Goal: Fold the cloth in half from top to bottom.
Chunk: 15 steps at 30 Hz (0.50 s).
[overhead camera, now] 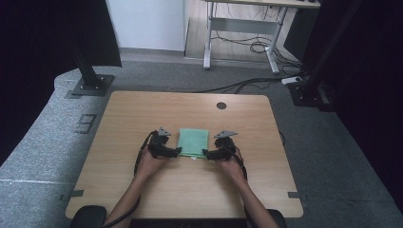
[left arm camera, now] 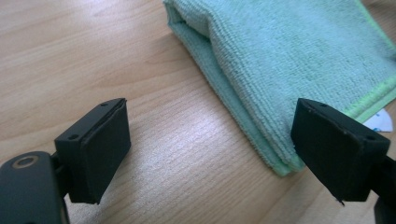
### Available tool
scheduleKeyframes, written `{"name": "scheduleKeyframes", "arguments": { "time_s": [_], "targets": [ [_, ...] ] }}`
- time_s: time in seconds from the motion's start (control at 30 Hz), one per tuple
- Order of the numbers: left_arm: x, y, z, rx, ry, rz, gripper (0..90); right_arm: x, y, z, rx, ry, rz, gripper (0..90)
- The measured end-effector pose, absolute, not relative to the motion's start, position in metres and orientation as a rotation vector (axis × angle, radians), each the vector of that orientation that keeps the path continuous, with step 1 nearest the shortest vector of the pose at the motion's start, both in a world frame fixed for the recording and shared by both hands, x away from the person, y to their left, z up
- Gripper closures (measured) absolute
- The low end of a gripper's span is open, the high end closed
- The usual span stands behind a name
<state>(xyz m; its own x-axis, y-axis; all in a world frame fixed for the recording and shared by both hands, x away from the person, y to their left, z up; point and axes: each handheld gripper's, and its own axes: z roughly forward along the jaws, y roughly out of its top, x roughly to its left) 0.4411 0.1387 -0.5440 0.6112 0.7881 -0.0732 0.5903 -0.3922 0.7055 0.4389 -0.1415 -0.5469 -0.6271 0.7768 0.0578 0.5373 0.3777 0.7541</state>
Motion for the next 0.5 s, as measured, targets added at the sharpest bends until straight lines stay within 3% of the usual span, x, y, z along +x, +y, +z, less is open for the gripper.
{"name": "scheduleKeyframes", "arguments": {
  "time_s": [0.5],
  "targets": [
    [0.407, 0.15, -0.5, 2.106, 0.962, 0.369, 11.6, 0.412, -0.163, -0.507, 1.082, 2.33, 1.142, 13.6]
  ]
}}
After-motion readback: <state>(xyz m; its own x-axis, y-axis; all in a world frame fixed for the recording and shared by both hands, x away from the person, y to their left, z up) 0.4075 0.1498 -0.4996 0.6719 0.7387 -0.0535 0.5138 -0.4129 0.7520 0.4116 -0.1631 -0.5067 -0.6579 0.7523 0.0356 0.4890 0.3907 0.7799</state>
